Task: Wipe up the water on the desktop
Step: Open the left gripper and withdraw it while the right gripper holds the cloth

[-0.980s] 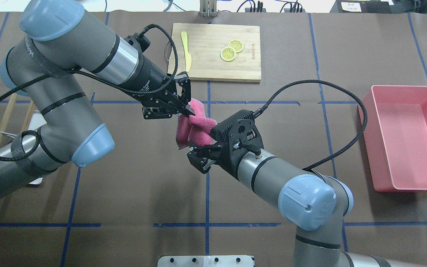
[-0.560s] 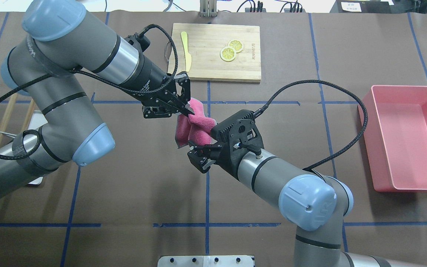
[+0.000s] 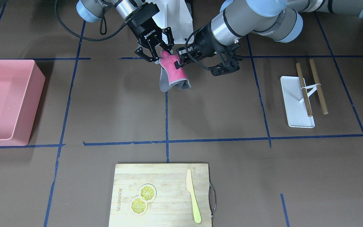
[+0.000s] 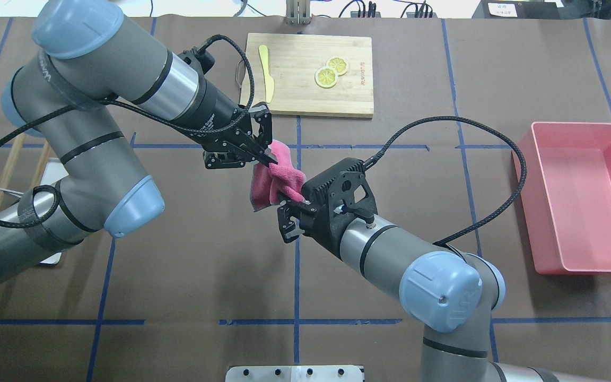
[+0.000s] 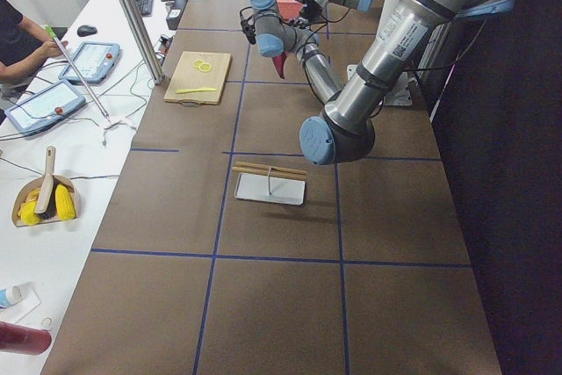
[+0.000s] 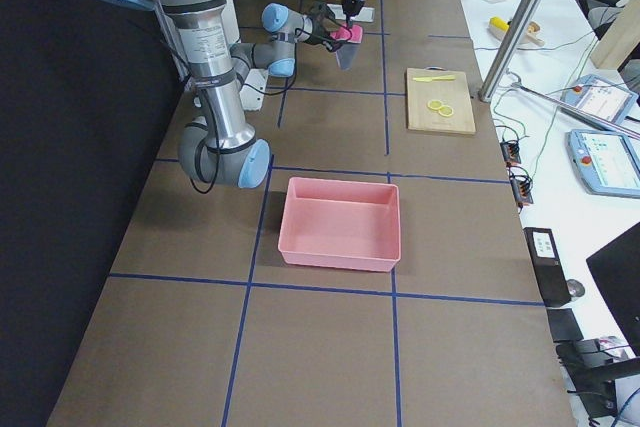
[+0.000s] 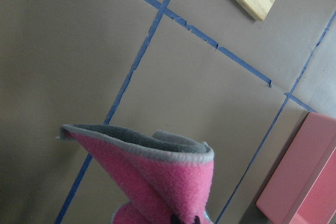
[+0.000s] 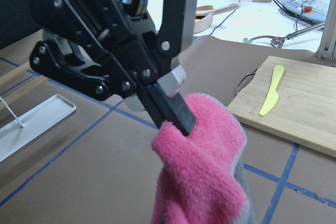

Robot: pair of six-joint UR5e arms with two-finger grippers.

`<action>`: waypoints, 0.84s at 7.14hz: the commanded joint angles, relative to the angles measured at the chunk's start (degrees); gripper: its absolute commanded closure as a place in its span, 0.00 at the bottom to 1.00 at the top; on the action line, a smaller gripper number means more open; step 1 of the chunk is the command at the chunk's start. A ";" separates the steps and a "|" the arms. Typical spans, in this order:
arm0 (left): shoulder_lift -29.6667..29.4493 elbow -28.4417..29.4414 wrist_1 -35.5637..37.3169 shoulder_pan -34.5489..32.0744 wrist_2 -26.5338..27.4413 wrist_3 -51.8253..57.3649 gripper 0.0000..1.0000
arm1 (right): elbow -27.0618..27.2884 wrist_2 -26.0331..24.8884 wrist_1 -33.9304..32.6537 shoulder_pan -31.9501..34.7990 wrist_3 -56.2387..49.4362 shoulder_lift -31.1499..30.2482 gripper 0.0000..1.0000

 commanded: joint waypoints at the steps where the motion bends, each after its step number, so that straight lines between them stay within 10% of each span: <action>1: -0.06 0.06 0.00 0.07 0.09 0.00 0.97 | 0.20 0.00 0.09 -0.04 0.24 -0.09 1.00; 2: -0.06 0.06 0.09 0.07 0.00 0.00 0.94 | 0.47 0.00 0.09 -0.04 0.32 0.00 1.00; 3: -0.06 0.15 0.09 0.07 0.09 0.00 0.67 | 1.17 0.00 0.09 0.05 0.32 -0.26 1.00; 4: -0.06 -0.11 0.26 0.07 0.35 0.44 0.01 | 1.52 0.00 0.09 0.05 0.32 -0.27 1.00; 6: 0.03 -0.29 0.26 -0.01 0.35 0.53 0.00 | 1.61 0.00 0.09 0.05 0.32 -0.18 1.00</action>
